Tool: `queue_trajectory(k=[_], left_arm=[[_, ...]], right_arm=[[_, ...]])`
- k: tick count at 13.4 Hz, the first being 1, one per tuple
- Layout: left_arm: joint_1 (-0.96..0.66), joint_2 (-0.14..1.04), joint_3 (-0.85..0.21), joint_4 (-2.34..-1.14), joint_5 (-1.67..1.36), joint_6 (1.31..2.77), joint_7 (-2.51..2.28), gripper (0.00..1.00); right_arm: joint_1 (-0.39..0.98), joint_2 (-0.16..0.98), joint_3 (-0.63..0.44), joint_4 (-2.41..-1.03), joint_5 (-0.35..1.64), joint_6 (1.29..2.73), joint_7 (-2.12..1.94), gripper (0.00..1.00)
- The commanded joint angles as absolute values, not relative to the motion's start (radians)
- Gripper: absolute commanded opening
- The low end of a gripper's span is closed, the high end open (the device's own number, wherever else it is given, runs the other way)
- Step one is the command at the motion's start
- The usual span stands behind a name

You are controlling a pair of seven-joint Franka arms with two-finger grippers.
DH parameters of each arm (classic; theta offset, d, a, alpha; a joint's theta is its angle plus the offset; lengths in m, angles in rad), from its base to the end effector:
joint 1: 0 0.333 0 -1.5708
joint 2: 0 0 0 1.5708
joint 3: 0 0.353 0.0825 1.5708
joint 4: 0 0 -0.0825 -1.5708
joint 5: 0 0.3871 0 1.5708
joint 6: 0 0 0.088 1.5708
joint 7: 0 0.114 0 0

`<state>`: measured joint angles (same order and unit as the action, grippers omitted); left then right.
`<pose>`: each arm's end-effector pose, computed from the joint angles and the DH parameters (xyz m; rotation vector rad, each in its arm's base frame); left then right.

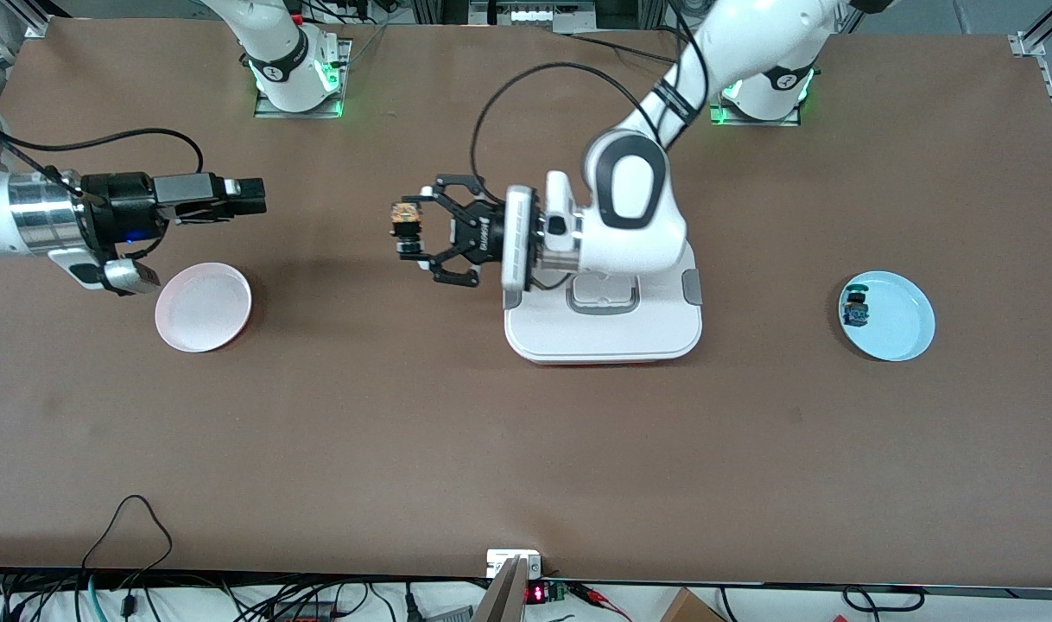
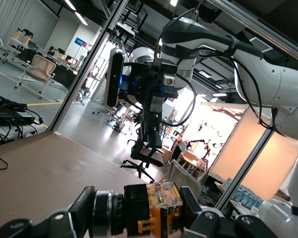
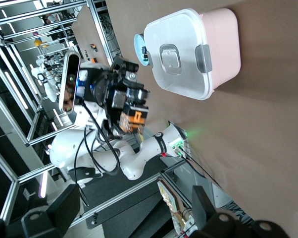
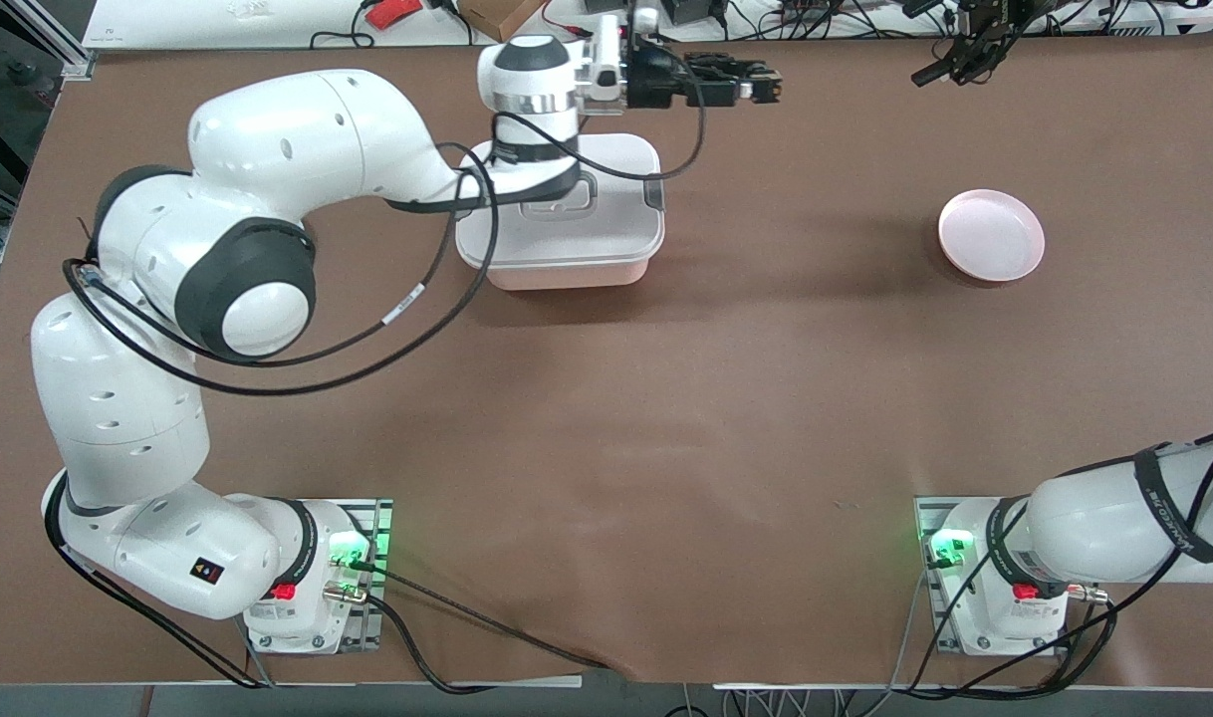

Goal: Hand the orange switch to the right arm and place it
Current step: 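Lift the orange switch with the left gripper toward the right gripper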

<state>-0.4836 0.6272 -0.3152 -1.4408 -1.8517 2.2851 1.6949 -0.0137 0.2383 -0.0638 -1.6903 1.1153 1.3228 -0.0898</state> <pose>0.5669 -0.5353 0.4201 1.3988 -0.7932 0.8167 0.5957 0.0767 0.5222 -1.9340 0.0596 0.4957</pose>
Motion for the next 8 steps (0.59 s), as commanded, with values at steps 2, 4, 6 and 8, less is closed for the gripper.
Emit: queue_trajectory(k=[2, 4, 6, 8], left_arm=[[-0.569, 0.666, -0.299, -1.315, -1.959, 2.397, 1.683, 0.00], [-0.613, 0.673, -0.299, -1.269, -1.963, 2.485, 1.680, 0.00], [-0.641, 0.681, -0.299, -1.244, -1.965, 2.525, 1.671, 0.00], [-0.658, 0.683, -0.299, -1.229, -1.965, 2.565, 1.664, 0.00]], right_arm=[[-0.018, 0.247, -0.063, -1.770, 1.199, 1.312, -0.095, 1.00], [-0.018, 0.261, -0.063, -1.818, 1.225, 1.321, -0.080, 1.00], [-0.018, 0.262, -0.063, -1.870, 1.290, 1.319, -0.033, 1.00], [-0.014, 0.262, -0.063, -1.870, 1.317, 1.321, 0.033, 1.00]])
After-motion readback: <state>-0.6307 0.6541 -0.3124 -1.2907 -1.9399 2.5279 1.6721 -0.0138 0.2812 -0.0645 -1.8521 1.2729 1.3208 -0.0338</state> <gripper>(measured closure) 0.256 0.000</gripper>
